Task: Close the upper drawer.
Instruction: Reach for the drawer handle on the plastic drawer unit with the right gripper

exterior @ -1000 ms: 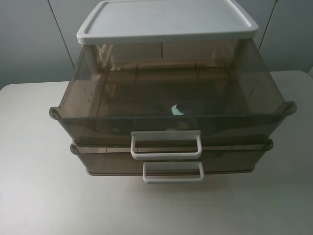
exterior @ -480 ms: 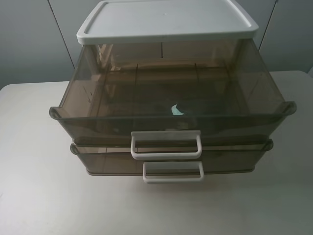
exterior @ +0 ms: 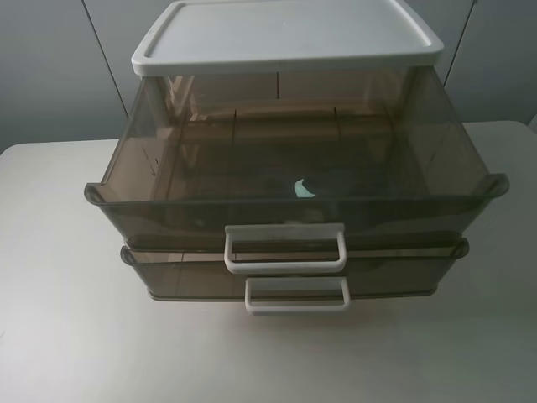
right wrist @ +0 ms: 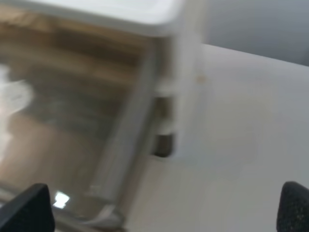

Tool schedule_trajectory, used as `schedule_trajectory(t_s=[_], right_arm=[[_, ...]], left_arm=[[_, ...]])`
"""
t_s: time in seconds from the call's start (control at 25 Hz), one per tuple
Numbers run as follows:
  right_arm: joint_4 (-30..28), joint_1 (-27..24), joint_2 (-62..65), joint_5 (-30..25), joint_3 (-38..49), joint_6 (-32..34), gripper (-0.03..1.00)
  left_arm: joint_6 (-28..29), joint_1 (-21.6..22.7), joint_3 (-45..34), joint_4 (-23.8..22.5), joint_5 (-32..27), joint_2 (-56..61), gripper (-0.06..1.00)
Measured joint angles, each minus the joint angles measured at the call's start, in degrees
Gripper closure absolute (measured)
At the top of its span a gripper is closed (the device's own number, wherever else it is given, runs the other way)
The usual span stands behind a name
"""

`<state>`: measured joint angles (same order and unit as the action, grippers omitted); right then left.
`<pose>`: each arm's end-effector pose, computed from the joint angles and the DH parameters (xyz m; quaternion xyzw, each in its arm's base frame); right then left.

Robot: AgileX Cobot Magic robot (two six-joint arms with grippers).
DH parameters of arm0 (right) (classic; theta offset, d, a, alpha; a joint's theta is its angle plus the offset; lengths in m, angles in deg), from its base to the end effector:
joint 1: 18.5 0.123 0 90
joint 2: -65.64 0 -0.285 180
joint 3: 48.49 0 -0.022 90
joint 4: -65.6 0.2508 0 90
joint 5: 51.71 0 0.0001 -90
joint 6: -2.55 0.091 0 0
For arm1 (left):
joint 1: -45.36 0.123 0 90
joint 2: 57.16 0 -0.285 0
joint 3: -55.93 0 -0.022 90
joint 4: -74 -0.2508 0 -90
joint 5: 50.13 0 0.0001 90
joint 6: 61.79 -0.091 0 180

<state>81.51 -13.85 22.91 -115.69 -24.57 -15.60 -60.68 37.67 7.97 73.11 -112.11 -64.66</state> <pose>0.0779 0.0288 0.3795 -0.1747 0.8828 0.0888 0.4270 -0.0075 0.0023 0.2785 0.0486 0.8532 -0.0321 0.5183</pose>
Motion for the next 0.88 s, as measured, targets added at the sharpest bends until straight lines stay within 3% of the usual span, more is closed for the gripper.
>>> schedule_trajectory(t_s=[0.24, 0.56, 0.68, 0.88], right_arm=[[5.2, 12.7, -4.0, -1.8, -0.1, -10.6, 0.27], [7.7, 28.6, -13.7, -2.3, -0.1, -12.7, 0.27], [10.6, 32.4, -17.1, -2.3, -0.1, -13.9, 0.27], [20.3, 34.2, -19.8, -2.2, -0.1, -23.1, 0.27]], left_arm=[[0.0, 0.0, 0.0, 0.0, 0.0, 0.0, 0.2], [0.0, 0.0, 0.0, 0.0, 0.0, 0.0, 0.2], [0.0, 0.0, 0.0, 0.0, 0.0, 0.0, 0.2], [0.0, 0.0, 0.0, 0.0, 0.0, 0.0, 0.2]])
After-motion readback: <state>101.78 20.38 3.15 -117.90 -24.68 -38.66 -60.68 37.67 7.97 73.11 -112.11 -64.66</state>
